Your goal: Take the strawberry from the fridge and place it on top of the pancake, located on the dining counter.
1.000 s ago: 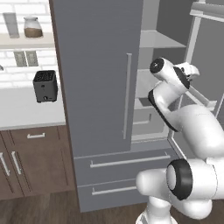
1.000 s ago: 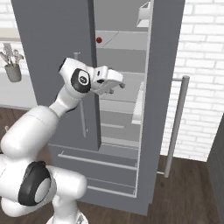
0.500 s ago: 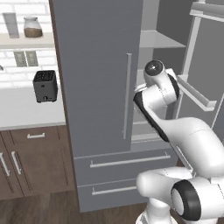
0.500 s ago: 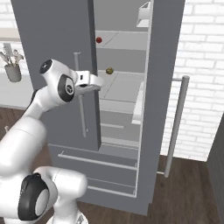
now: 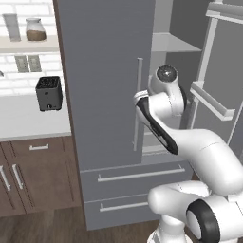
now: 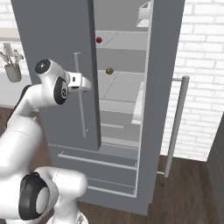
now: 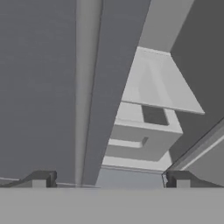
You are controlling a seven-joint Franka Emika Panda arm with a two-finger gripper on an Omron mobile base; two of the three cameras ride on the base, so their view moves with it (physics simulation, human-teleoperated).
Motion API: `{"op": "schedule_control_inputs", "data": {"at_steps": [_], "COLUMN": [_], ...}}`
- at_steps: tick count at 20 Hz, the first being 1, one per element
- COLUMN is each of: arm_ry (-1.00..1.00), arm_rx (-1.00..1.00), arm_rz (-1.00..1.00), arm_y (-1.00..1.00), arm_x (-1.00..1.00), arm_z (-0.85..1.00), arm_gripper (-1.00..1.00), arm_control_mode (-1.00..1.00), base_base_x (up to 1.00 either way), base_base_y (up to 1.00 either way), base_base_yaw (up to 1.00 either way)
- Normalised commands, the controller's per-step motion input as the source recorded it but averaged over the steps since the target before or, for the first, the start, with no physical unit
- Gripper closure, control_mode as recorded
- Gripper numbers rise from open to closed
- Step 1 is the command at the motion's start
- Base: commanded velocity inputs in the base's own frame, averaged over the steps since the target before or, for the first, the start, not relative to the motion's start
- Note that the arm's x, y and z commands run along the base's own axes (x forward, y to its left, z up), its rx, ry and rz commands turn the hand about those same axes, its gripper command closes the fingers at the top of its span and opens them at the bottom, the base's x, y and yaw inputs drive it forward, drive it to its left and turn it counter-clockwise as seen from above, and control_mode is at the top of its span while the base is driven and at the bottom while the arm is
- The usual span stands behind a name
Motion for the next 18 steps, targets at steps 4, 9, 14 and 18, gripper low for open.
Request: {"op": "schedule_control_inputs", "data": {"at_steps": [4, 9, 14, 18], "arm_ry": [-0.02, 0.00, -0.02, -0.06], "arm_rx": [0.02, 0.09, 0.13, 0.11], "arm_rz": [0.00, 0.01, 0.02, 0.01], "arm_y": [0.29, 0.37, 0.02, 0.00], "arm_x": [0.34, 0.30, 0.35, 0.28], "arm_z": [0.00, -0.09, -0.02, -0.08], "arm_gripper": [-1.00, -1.00, -1.00, -1.00], "arm_control_mode": [-1.00, -1.00, -1.00, -1.00], "base_base_x": [0.00, 0.00, 0.00, 0.00], "base_base_y": [0.00, 0.00, 0.00, 0.00], "base_base_yaw": [0.00, 0.00, 0.00, 0.00]}}
